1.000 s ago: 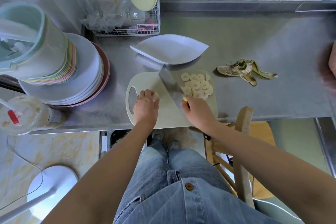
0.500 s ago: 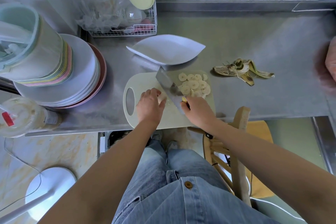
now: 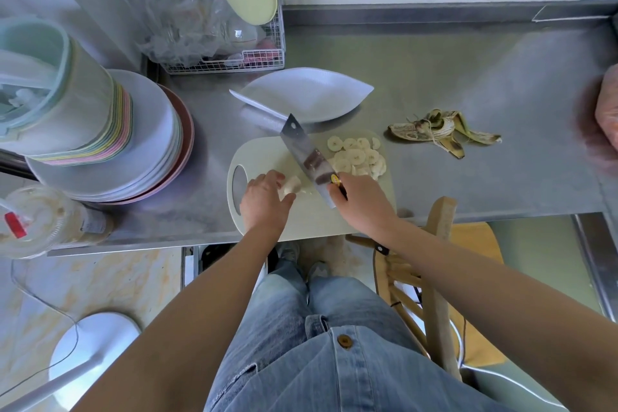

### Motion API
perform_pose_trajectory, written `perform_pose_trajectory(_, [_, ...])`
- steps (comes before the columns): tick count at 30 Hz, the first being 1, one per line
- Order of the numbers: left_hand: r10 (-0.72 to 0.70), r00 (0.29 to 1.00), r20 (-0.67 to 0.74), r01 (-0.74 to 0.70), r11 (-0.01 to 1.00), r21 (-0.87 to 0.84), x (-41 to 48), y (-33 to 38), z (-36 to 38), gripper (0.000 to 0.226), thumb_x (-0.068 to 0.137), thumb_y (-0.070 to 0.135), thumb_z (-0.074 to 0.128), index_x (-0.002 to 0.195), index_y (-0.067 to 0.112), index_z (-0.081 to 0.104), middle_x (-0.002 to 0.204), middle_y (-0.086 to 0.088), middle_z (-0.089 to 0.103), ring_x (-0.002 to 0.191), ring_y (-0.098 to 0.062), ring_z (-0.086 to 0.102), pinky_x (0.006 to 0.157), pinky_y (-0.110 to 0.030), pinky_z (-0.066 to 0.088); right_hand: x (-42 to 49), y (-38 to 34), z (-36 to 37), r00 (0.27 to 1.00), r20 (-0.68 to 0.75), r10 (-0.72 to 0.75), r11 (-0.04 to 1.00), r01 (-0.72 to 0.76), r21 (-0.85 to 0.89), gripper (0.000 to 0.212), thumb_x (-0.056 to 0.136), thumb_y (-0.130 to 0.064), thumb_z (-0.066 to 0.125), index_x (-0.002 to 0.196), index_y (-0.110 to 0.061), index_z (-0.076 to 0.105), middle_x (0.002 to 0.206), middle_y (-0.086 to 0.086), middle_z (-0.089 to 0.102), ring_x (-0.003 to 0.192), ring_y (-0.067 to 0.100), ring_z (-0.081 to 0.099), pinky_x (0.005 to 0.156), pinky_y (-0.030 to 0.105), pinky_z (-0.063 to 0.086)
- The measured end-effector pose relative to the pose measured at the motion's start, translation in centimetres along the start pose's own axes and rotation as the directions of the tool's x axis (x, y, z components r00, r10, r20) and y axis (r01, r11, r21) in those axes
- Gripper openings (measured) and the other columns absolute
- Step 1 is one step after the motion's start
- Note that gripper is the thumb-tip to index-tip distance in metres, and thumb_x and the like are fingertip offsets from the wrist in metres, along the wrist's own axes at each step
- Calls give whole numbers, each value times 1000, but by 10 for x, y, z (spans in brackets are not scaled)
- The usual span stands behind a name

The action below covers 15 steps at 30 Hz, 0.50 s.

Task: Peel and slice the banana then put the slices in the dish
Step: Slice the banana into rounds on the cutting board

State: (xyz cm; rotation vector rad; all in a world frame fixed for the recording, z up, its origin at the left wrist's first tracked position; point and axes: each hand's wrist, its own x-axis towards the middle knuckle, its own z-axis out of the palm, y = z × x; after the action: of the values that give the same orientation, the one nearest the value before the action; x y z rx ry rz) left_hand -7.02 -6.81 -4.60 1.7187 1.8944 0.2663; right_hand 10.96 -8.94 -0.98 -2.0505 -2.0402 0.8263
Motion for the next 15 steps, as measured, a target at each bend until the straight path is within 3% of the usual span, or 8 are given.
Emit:
perform_pose_trajectory(3, [-32, 999, 12, 32, 999, -38, -1, -1, 0, 23, 83, 30, 71, 104, 24, 65, 96, 8, 69, 95, -16, 61, 75, -33, 52, 0, -10, -4, 999, 12, -37, 999, 38, -23, 28, 96, -25, 41, 71, -12, 39, 52, 0, 33, 47, 16, 35, 47, 29, 23])
perform_pose_trajectory(15, [-61, 998, 17, 61, 998, -20, 1, 10, 7, 20, 86, 29, 68, 105, 24, 65, 96, 5, 69, 98, -20, 59, 76, -36, 51, -5, -15, -7, 999, 30, -30, 992, 34, -122, 25, 97, -25, 38, 75, -13, 40, 55, -3, 33, 53, 18, 40, 44, 25, 21])
